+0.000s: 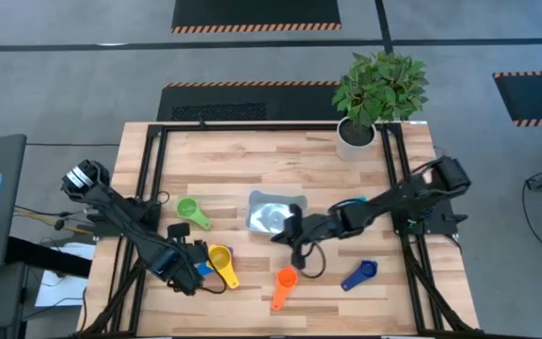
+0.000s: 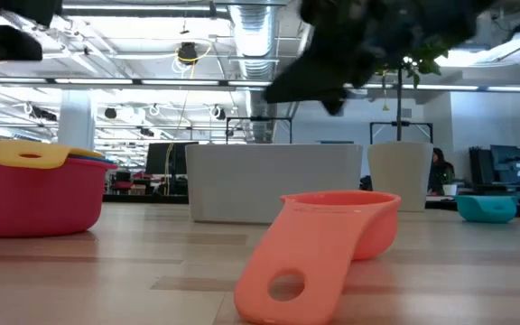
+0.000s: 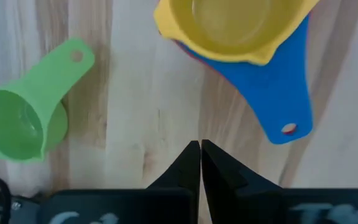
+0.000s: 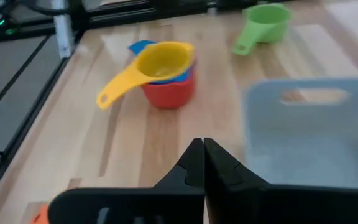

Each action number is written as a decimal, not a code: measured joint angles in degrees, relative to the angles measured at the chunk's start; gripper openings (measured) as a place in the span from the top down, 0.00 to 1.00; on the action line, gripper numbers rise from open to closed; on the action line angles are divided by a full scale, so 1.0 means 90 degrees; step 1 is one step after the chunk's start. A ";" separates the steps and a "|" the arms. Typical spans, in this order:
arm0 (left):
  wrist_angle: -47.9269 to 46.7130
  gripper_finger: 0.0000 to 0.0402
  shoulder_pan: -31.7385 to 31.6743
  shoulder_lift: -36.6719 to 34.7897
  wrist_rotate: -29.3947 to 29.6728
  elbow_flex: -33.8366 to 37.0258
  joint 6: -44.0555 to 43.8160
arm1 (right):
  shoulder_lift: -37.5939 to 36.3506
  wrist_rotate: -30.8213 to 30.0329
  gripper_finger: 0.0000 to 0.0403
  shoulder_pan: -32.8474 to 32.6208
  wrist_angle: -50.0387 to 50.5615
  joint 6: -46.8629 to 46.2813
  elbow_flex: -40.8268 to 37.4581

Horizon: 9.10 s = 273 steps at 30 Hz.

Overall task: Nest measuring cups in basket
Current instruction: Stack the yellow measuring cup on top of the blue measuring cup, then stack the green measuring cup on top of the yellow measuring cup

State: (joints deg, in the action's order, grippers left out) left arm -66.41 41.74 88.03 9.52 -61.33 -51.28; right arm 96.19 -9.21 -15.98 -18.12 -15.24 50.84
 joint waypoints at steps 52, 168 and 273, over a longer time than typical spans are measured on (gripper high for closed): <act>0.5264 1.00 -0.0102 0.0007 0.0690 0.1755 0.1976 | 0.2680 0.0719 0.98 0.0028 0.3823 0.1012 0.4045; 0.7659 1.00 -0.0875 0.1270 -0.0484 0.1366 0.1115 | 0.2712 0.2042 0.96 -0.0208 0.4954 0.1084 0.4200; 0.0814 0.72 -0.3092 -0.0733 0.1405 0.2610 -0.3132 | -0.1978 0.0348 0.77 0.0084 0.0148 -0.0309 -0.1519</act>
State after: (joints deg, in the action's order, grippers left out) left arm -59.08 13.91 81.43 22.17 -37.84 -79.47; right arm 78.39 -6.08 -15.22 -16.78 -18.02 37.17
